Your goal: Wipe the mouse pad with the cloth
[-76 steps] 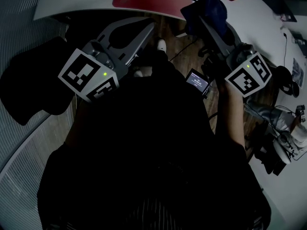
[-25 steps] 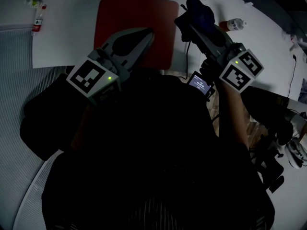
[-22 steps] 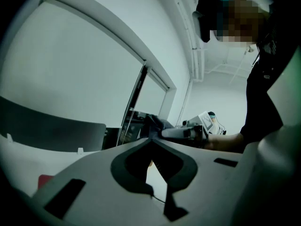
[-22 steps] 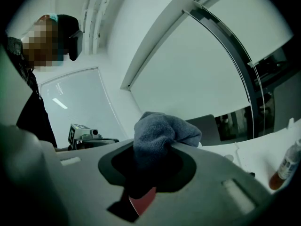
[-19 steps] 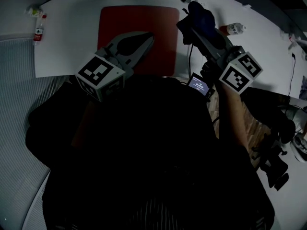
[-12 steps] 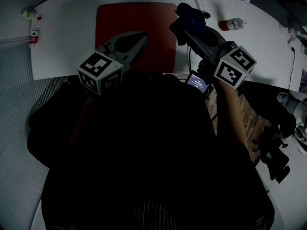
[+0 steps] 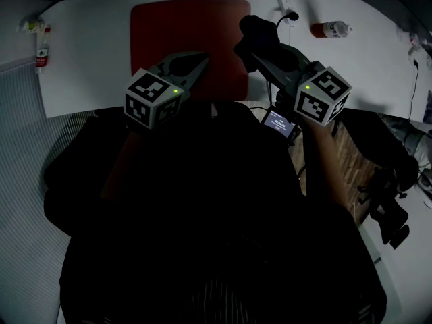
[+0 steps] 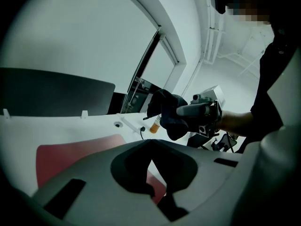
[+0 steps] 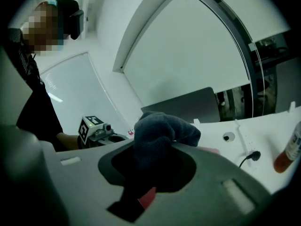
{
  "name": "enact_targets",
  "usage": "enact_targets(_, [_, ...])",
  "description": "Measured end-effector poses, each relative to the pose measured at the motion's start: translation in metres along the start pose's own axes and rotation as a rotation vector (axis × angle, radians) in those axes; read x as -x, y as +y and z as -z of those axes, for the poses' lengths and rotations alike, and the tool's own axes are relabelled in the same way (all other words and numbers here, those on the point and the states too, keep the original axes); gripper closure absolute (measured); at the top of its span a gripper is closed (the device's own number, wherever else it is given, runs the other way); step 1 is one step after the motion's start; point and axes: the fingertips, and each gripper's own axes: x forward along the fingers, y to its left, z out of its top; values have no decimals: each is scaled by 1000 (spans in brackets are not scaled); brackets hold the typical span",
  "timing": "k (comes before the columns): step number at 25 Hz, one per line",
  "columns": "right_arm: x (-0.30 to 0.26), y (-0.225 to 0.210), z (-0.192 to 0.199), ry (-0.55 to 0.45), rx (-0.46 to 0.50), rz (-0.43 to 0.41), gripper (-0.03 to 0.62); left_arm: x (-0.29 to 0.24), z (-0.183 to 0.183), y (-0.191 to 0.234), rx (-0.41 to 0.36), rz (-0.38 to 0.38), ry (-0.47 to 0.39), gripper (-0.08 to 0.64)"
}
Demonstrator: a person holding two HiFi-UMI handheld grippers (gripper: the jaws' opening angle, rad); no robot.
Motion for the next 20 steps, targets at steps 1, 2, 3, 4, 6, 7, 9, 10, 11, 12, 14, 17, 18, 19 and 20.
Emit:
enact_targets(1, [-3, -4, 5, 13, -10, 0, 506, -6, 4, 4, -3, 0, 17, 554])
enact_targets(2, [-7, -8, 8, 23, -21, 0, 506, -11, 8, 8, -10, -3, 34, 554])
enact_targets(3, [-9, -12, 13, 31, -32, 0, 506, -16, 13, 10, -21, -8, 55, 554])
enact_targets(4, [-11, -15, 17, 38, -41, 2, 506, -21, 19, 12, -37, -15, 78, 554])
enact_targets(6, [-16, -19, 24, 52, -61, 0, 506, -28, 33, 15, -67, -22, 125, 554])
enact_targets(7, [-18, -21, 27, 59, -76, -6, 506, -31, 40, 18, -67, -20, 143, 554])
enact_targets(9, [-25, -25, 31, 79, -102, -26, 506, -38, 53, 24, -46, -16, 175, 554])
enact_targets(10, [-28, -26, 33, 92, -104, -33, 506, -41, 60, 29, -38, -19, 192, 554])
enact_targets(11, [-31, -28, 35, 105, -100, -38, 506, -44, 66, 34, -33, -25, 210, 554])
enact_targets(12, [-34, -30, 37, 115, -96, -41, 506, -47, 72, 39, -27, -30, 226, 554])
enact_targets(14, [-41, -37, 42, 129, -95, -38, 506, -50, 83, 48, -5, -35, 253, 554])
enact_targets(17, [-49, -52, 57, 171, -99, -12, 506, -50, 99, 55, 45, -38, 285, 554])
enact_targets(18, [-51, -58, 63, 188, -107, -3, 506, -50, 104, 59, 61, -44, 294, 554])
enact_targets(19, [-54, -63, 69, 204, -120, 5, 506, -49, 109, 62, 71, -53, 305, 554])
enact_targets(20, [-58, -68, 75, 218, -130, 10, 506, -49, 114, 66, 76, -62, 316, 554])
